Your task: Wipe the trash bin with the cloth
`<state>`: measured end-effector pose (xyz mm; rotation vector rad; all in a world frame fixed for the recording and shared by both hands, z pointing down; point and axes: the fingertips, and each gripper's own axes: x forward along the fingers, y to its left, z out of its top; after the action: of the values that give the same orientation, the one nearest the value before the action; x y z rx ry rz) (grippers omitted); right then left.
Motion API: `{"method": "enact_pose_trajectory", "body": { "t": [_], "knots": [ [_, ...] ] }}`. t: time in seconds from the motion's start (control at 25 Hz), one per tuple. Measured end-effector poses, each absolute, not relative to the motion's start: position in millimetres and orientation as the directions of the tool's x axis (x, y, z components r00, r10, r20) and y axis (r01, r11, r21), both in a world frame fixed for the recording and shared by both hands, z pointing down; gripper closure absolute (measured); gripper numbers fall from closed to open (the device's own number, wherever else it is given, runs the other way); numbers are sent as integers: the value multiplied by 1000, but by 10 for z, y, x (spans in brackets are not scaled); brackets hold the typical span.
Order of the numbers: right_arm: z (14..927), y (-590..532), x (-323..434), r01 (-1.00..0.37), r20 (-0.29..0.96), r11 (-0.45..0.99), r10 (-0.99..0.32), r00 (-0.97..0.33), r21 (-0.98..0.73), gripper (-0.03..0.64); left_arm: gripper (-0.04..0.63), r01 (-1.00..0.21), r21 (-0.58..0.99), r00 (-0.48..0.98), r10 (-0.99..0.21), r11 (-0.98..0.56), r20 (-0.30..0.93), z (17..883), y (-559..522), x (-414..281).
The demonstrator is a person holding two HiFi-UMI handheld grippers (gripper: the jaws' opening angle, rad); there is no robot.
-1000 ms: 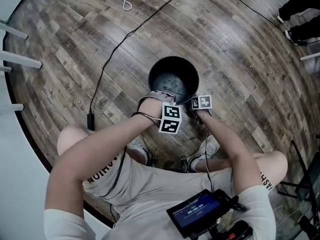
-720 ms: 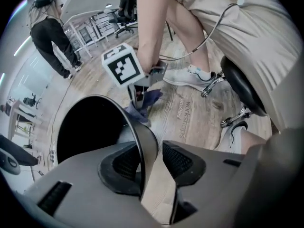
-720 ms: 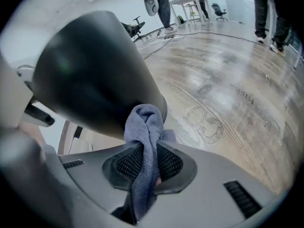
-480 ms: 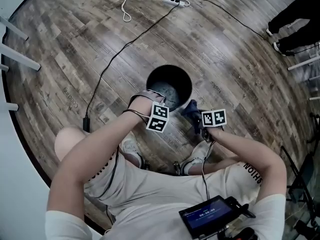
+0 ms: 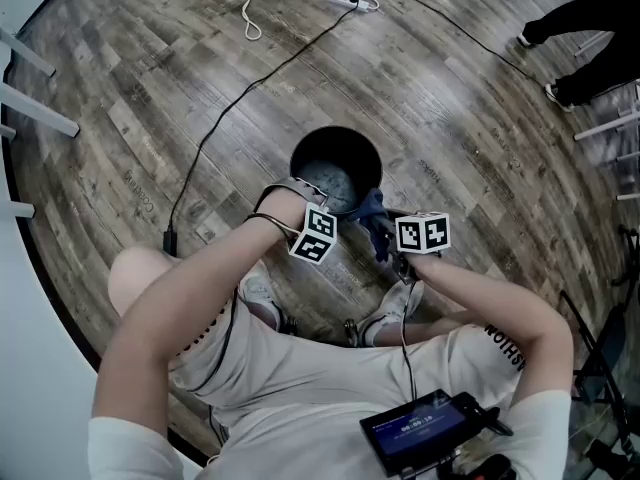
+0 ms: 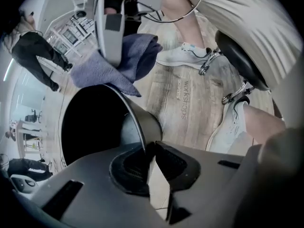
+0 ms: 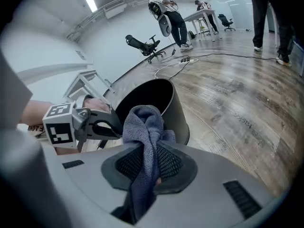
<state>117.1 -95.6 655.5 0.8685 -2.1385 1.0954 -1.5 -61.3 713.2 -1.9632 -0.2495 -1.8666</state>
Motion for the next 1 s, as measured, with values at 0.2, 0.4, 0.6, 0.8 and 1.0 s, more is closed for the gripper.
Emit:
{"method": "enact_pose_trajectory", "body": {
  "t": [0.2,0.4,0.6,0.8,1.0],
  "knots": [
    [6882,-1121,1147,-782,762,459,-288,-580,-422,552,555,419,-158,96,-129,-894,987,7126,-575,20],
    [7478,-1191,1211,-789,795,472,-255,-550,-394,552,560,410,-128,94,-98,-903,991,7126,-571,78],
    [8175,-1302,1263,-833,828,419,-265,-493,-362,552,560,369,-104,124,-62,-924,990,7146,-554,156],
    [8779,-1325,1328,-870,852,293,-237,-468,-397,552,560,342,-108,130,-67,-933,989,7144,-560,228],
    [8782,-1323,1365,-881,871,250,-192,-452,-402,551,557,323,-138,149,-93,-936,984,7150,-581,260]
  ]
}}
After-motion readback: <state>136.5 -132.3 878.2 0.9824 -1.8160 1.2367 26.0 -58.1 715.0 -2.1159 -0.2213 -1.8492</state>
